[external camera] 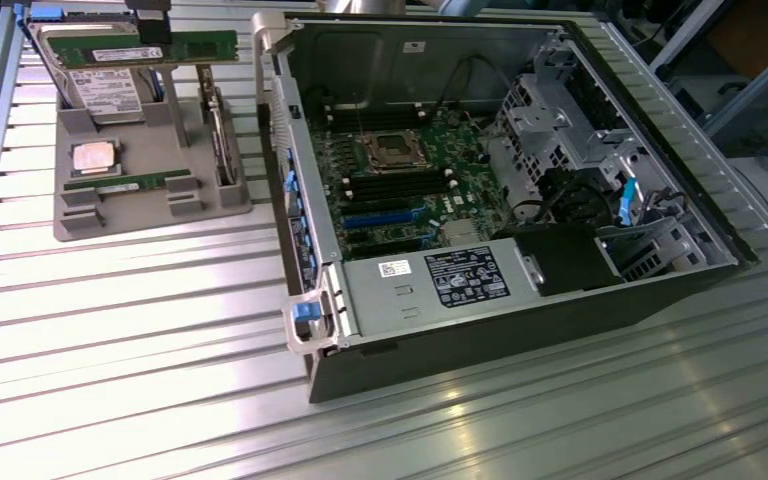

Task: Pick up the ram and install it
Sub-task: 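Pick up the ram and move it above insertion slot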

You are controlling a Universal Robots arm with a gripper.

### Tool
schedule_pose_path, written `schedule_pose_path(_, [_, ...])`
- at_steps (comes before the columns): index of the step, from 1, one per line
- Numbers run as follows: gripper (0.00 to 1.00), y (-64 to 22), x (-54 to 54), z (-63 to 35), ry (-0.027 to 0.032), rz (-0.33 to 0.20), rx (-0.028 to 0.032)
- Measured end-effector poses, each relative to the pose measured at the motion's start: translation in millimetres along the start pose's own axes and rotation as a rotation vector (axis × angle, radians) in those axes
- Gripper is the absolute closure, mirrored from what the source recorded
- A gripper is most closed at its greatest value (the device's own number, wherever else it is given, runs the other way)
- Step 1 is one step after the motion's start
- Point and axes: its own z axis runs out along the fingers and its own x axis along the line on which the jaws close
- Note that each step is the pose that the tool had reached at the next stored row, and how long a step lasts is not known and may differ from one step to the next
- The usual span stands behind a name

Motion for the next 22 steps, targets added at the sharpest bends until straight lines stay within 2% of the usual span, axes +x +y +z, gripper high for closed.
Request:
schedule_pose_path(2, [0.88, -3.1, 0.3, -0.2, 0.0, 0.0, -0.0003])
schedule_pose_path(10, [0.88, -29.5, 2.4, -1.6, -0.0001, 0.0, -0.0023])
schedule_pose_path(17, [0.88, -46.4, 3.8, -2.5, -0.0002, 0.0, -0.0034])
schedule_pose_path(22, [0.88, -62.6, 5.1, -3.4, -0.0004, 0.0, -0.0044])
